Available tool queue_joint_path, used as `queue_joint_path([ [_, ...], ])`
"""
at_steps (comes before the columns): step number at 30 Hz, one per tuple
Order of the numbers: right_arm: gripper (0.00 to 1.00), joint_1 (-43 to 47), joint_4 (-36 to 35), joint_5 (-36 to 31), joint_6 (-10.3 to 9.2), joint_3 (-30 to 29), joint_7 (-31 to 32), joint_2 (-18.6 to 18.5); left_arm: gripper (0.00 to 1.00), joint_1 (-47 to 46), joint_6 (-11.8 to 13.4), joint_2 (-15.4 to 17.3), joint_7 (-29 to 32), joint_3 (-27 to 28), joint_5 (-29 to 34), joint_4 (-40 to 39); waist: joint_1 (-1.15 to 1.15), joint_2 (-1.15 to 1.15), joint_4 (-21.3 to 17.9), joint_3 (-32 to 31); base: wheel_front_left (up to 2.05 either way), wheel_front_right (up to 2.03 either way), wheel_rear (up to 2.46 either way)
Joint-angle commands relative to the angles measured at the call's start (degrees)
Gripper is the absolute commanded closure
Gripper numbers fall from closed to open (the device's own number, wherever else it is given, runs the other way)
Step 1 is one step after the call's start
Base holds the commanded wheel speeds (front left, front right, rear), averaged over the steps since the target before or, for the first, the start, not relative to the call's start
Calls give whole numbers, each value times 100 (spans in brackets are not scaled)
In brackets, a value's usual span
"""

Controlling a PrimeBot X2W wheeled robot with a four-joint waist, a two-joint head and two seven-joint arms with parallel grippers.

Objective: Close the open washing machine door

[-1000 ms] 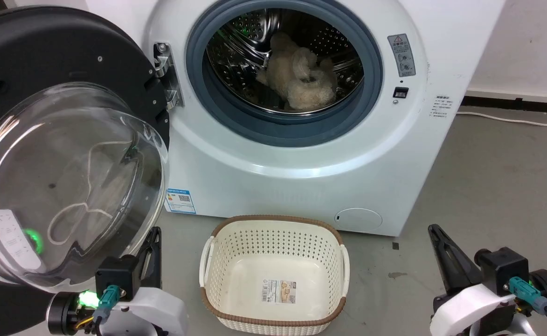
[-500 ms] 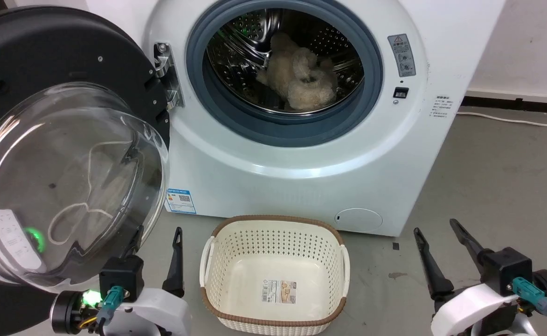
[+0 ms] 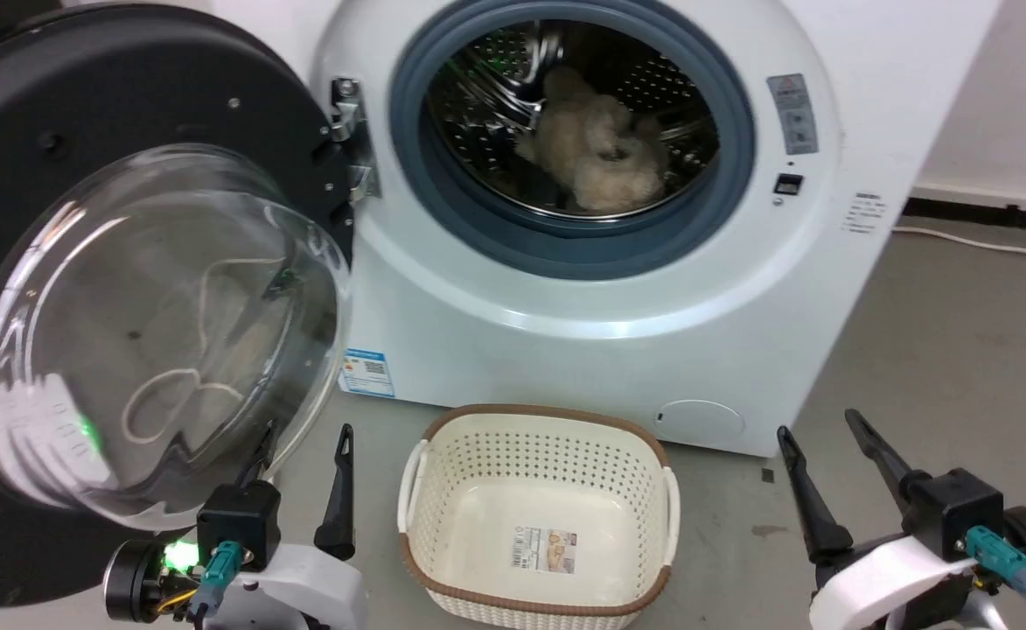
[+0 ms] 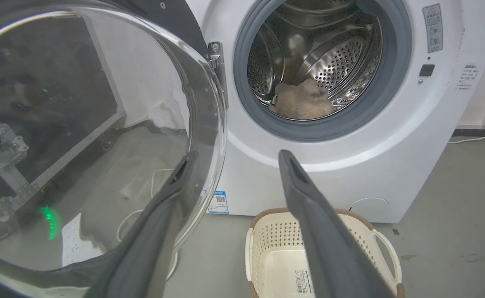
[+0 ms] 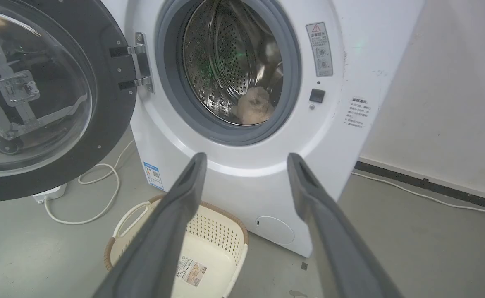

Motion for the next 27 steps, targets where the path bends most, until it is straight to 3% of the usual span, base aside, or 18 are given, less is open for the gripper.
queue_joint_path([
  [1,0,132,-1,66,1,9,-60,-36,0,49,20,49,-67,-33,26,-9,0,0,84,-18,0,0,0],
  [27,0,-104,253,234,2,644,-384,-243,0,320,328,252,-390,-209,13,-308,0,0,918,-4,0,0,0],
])
